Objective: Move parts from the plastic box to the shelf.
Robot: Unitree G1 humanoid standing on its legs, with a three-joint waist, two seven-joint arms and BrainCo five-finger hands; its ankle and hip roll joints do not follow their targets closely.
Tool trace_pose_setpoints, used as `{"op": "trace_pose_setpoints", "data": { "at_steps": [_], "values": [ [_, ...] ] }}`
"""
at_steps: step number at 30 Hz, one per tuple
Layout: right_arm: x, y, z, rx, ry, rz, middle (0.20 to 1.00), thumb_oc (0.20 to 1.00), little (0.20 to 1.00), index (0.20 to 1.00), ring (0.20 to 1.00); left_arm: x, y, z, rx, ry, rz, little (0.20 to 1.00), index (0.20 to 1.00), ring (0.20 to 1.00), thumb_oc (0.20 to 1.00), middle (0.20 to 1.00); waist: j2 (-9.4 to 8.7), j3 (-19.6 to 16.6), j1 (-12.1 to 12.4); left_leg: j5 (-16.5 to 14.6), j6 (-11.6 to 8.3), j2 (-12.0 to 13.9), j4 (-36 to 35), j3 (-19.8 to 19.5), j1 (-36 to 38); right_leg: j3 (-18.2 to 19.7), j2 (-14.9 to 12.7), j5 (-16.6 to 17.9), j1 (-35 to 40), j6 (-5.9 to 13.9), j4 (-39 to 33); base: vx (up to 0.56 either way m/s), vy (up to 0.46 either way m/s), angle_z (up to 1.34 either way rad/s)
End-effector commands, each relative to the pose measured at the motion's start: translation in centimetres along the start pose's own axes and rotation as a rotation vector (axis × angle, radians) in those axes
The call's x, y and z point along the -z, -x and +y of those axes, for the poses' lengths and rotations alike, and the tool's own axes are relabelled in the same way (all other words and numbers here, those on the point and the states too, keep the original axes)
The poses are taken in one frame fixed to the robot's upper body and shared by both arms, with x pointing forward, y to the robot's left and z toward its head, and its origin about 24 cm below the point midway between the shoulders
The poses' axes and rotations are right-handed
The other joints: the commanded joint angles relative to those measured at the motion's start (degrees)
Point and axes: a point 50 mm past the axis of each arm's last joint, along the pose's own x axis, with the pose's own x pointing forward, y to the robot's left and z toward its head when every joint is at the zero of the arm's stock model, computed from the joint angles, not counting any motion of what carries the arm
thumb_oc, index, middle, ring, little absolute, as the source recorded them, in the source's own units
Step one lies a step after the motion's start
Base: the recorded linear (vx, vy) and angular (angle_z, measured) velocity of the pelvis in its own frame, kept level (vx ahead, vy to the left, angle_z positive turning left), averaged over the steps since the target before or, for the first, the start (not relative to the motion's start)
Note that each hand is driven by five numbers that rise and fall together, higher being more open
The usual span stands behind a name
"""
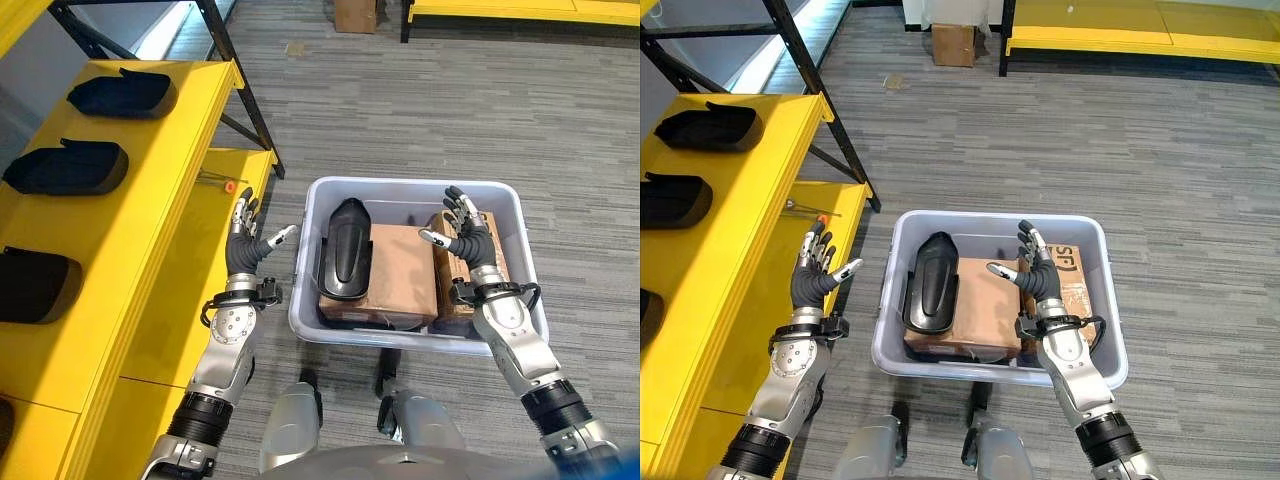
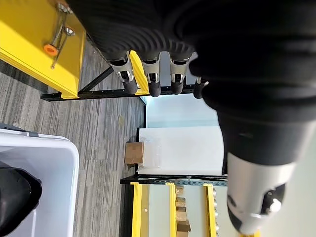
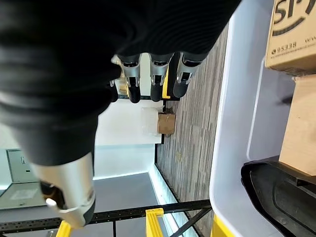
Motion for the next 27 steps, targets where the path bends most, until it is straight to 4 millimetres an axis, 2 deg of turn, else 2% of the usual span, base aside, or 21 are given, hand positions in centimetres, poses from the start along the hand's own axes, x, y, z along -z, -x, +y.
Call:
{"op": "trace_pose_setpoints", "data": {
  "at_steps": [1,2,3,4,6,8,13,19,22,27],
  "values": [
    [-2.3,0.0,-0.6,0.041,-0.027,-0.134,1.000,1.000,1.000,1.000,1.000,-2.6,-0.1,0.9,-0.001,0.007,-0.138,1.000,1.000,1.000,1.000,1.000,1.59,-1.93,0.19,10.27,-1.52,3.20,-8.72,0.07,1.37,4.66,-5.55,-7.38,6.19,9.04,4.02,0.11,0.229,-0.02],
    [-2.2,0.1,-0.6,0.034,-0.025,-0.130,1.000,1.000,1.000,1.000,1.000,-2.5,-0.1,0.9,-0.001,0.018,-0.135,1.000,1.000,1.000,1.000,1.000,1.98,-2.24,0.09,8.53,-1.47,2.64,-8.37,-0.48,2.62,5.55,-5.70,-7.45,6.03,9.17,4.06,0.11,0.236,-0.31],
    [-2.2,0.1,-0.6,0.034,-0.024,-0.129,1.000,1.000,1.000,1.000,1.000,-2.5,-0.1,0.9,-0.001,0.018,-0.134,1.000,1.000,1.000,1.000,1.000,1.99,-2.16,0.34,8.18,-1.45,2.71,-8.08,-0.23,2.76,5.81,-5.68,-7.51,6.07,9.20,4.14,0.10,0.260,-0.72],
    [-2.2,0.2,-0.5,0.033,-0.026,-0.129,1.000,1.000,1.000,1.000,1.000,-2.5,-0.1,0.5,0.018,0.025,-0.133,1.000,1.000,1.000,1.000,1.000,2.72,-2.57,-0.19,7.11,-1.61,1.96,-8.70,1.45,3.57,6.22,-6.94,-6.99,6.94,9.92,3.96,0.11,0.278,-0.83],
    [-2.0,0.3,-0.5,0.042,-0.035,-0.119,1.000,1.000,1.000,1.000,1.000,-2.6,-0.1,0.1,0.050,0.018,-0.139,1.000,1.000,1.000,1.000,1.000,2.52,-2.70,-0.15,6.11,-1.17,0.40,-8.20,2.74,4.44,6.59,-8.73,-5.48,7.35,10.68,3.81,0.13,0.324,-0.46],
    [-2.0,0.4,-0.3,0.037,-0.057,-0.120,1.000,1.000,1.000,1.000,1.000,-2.9,-0.3,0.1,0.069,-0.005,-0.153,1.000,1.000,1.000,1.000,1.000,1.66,-2.55,0.12,4.39,-0.08,-1.27,-7.21,4.25,4.49,7.24,-10.73,-4.39,7.30,11.71,3.56,0.06,0.234,-0.15],
    [-2.0,0.3,1.1,-0.003,-0.089,-0.116,1.000,1.000,1.000,1.000,1.000,-3.6,-1.3,-0.5,0.111,-0.065,-0.186,1.000,1.000,1.000,1.000,1.000,-0.15,-2.39,0.18,2.81,1.16,-3.46,-6.80,7.50,3.70,7.88,-13.68,-2.26,4.71,13.52,3.45,0.00,0.162,0.07],
    [-3.7,0.2,1.2,-0.003,-0.074,-0.198,1.000,1.000,1.000,1.000,1.000,-4.6,-2.7,-2.8,0.165,-0.084,-0.246,1.000,1.000,1.000,1.000,1.000,-1.02,-0.27,-1.00,2.28,1.25,-3.83,-4.01,8.11,-0.56,7.39,-14.58,-1.36,1.48,13.81,3.83,-0.04,0.035,0.04],
    [-5.8,-0.1,1.2,0.021,-0.065,-0.307,1.000,1.000,1.000,1.000,1.000,-5.6,-3.3,-4.9,0.191,-0.064,-0.301,1.000,1.000,1.000,1.000,1.000,-1.18,2.83,-1.95,2.95,1.01,-3.27,-3.31,8.51,-3.38,7.34,-14.38,-0.84,-1.74,13.59,4.52,-0.12,-0.029,0.01],
    [-7.7,-0.6,1.7,0.035,-0.045,-0.403,1.000,1.000,1.000,1.000,1.000,-6.0,-3.9,-6.8,0.207,-0.066,-0.324,1.000,1.000,1.000,1.000,1.000,-1.42,5.81,-2.68,4.86,0.10,-2.00,-4.16,9.48,-5.76,7.38,-13.60,0.35,-5.53,13.47,4.64,-0.08,-0.040,-0.12]
  ]
}}
